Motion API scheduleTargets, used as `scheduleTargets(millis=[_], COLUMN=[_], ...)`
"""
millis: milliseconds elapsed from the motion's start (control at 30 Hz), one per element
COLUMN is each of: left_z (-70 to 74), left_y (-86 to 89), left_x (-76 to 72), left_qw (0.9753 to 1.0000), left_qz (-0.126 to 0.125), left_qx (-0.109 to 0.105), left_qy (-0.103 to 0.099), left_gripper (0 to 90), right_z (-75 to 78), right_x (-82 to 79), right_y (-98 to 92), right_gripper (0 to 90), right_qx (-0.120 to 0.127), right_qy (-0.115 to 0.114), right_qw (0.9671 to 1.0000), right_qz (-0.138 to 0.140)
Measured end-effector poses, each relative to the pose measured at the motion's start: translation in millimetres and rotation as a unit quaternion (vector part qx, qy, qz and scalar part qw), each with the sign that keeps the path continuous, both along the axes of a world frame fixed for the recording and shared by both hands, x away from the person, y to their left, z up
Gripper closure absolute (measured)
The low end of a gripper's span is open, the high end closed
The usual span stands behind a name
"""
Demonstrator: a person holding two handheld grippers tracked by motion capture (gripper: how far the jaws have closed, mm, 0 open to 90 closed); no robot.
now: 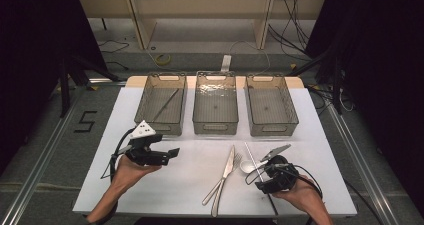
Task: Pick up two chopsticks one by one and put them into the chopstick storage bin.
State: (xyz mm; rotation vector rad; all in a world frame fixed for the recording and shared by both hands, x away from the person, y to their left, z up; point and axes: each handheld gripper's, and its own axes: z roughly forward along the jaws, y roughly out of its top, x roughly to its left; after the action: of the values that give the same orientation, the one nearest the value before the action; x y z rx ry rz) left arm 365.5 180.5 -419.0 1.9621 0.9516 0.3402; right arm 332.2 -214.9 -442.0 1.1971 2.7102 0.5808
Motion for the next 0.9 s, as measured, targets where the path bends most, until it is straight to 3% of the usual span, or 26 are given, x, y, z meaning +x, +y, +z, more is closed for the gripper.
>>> scheduleTargets(millis=[133, 267, 467, 567, 900], left_z=[0.8, 1.0, 0.4, 0.8, -0.1], left_y=[3.9, 5.7, 6.2, 5.4, 4.5], left_x=[-8.4, -14.8, -23.3, -24.5, -24.4], left_qw=[0.9998, 0.9997, 0.9998, 0.9995, 0.9996], left_qz=[-0.003, 0.000, -0.006, -0.007, -0.005], left_qx=[-0.020, -0.026, -0.021, -0.032, -0.025], left_qy=[0.003, -0.002, -0.003, -0.004, -0.009], left_gripper=[15.7, 15.7, 15.7, 15.7, 15.7], right_z=[-0.8, -0.3, -2.4, -5.5, -8.5], right_x=[1.0, 2.9, 2.3, 3.2, 4.3], right_y=[4.5, 5.7, 8.9, 10.5, 7.9], right_gripper=[47.5, 51.1, 56.2, 59.6, 68.2], right_qx=[-0.012, -0.018, -0.022, -0.031, -0.049], right_qy=[0.014, 0.019, 0.028, 0.031, 0.040], right_qw=[0.9998, 0.9997, 0.9994, 0.9990, 0.9980], right_qz=[0.003, 0.000, 0.006, 0.000, -0.008])
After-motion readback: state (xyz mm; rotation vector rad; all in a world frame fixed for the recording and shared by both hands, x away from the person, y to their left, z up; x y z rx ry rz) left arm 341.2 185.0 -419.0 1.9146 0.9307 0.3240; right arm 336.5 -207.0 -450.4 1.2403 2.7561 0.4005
